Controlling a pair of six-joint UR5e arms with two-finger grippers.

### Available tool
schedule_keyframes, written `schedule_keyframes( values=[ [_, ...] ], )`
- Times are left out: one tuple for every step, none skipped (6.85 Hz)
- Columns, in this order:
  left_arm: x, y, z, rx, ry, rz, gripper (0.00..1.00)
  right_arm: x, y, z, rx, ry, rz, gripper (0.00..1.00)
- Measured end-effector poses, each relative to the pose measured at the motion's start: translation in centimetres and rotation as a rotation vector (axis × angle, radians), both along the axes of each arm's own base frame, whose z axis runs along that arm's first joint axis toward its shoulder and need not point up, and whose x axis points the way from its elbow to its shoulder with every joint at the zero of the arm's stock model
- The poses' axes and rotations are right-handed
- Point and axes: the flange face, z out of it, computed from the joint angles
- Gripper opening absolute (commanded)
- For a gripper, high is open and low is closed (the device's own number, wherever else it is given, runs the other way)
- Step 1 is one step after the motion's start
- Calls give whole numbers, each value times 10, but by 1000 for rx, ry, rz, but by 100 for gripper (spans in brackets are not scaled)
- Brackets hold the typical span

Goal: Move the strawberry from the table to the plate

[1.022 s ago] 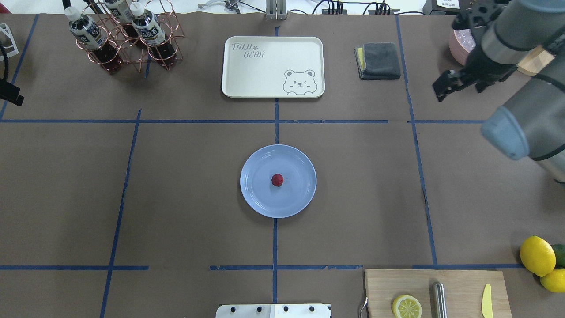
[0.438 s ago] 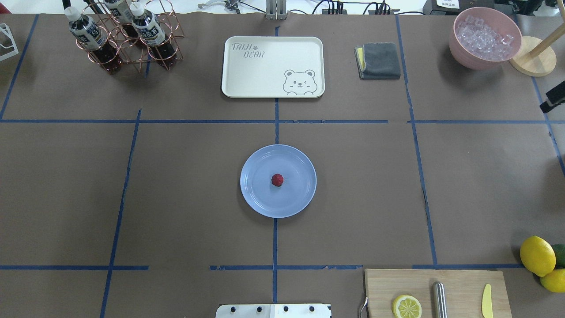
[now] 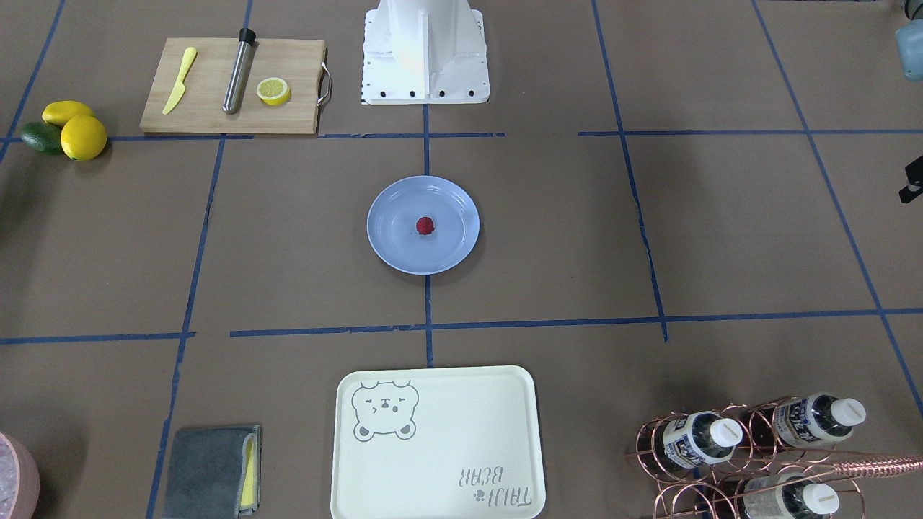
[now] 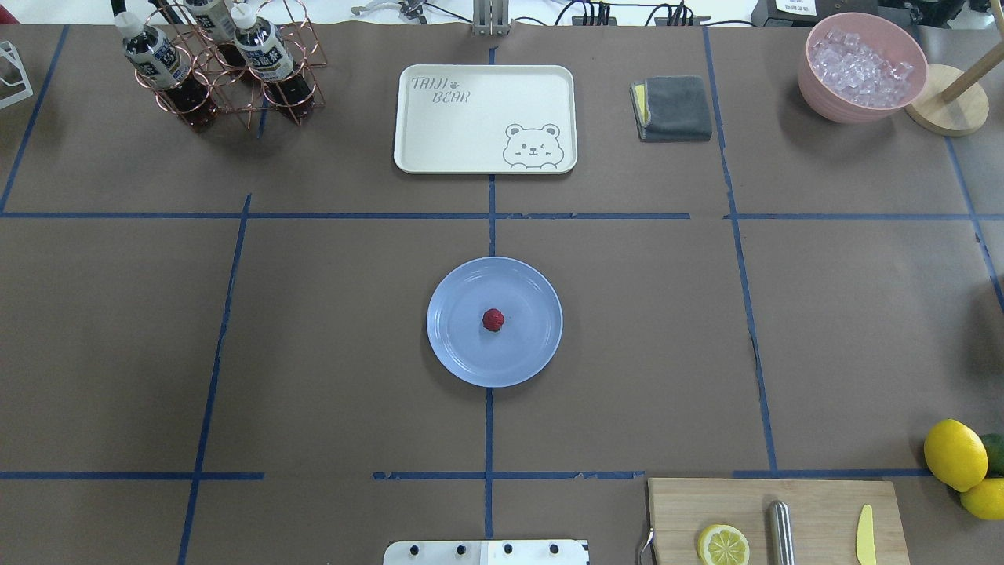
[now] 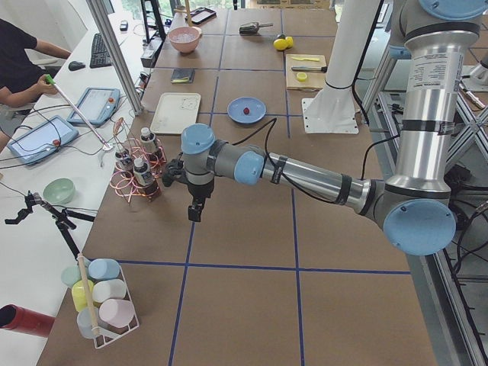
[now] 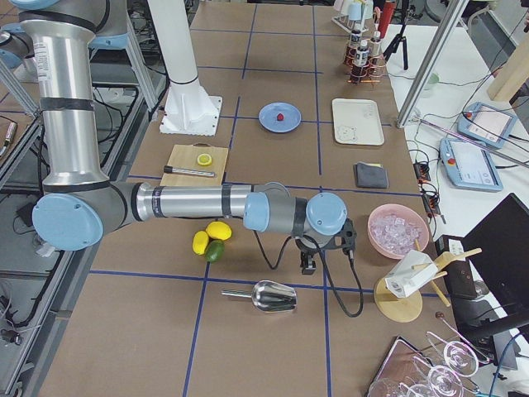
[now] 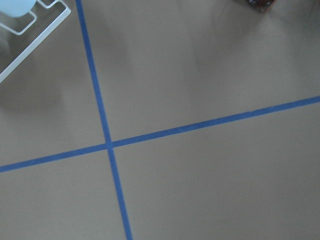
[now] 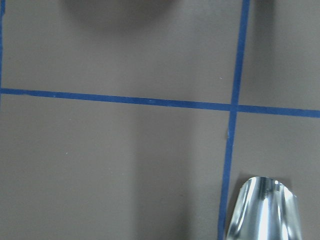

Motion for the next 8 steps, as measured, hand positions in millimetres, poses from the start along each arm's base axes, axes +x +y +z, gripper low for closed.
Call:
schedule_keyframes(
  values=[
    [-3, 7, 10, -14, -2, 3, 100, 9, 2, 13, 0, 46, 7, 100],
    [-3, 10, 14, -21, -3, 3, 100, 14, 3, 19, 12, 98, 7, 100],
    [-4, 11, 15, -22, -4, 3, 100, 16, 5, 21, 31, 127, 8, 100],
    [-5, 14, 16, -25, -5, 2, 100, 20, 8, 23, 43, 151, 13, 100],
    [-5, 17, 20, -32, -6, 2, 100, 25, 8, 22, 52, 175, 20, 100],
    [-6, 21, 25, -43, -8, 2, 100, 27, 8, 20, 59, 186, 24, 100],
    [-9, 26, 30, -54, -9, -2, 100, 28, 9, 18, 59, 188, 28, 100],
    [-20, 31, 33, -62, -10, -25, 100, 28, 9, 17, 59, 186, 32, 100]
  ],
)
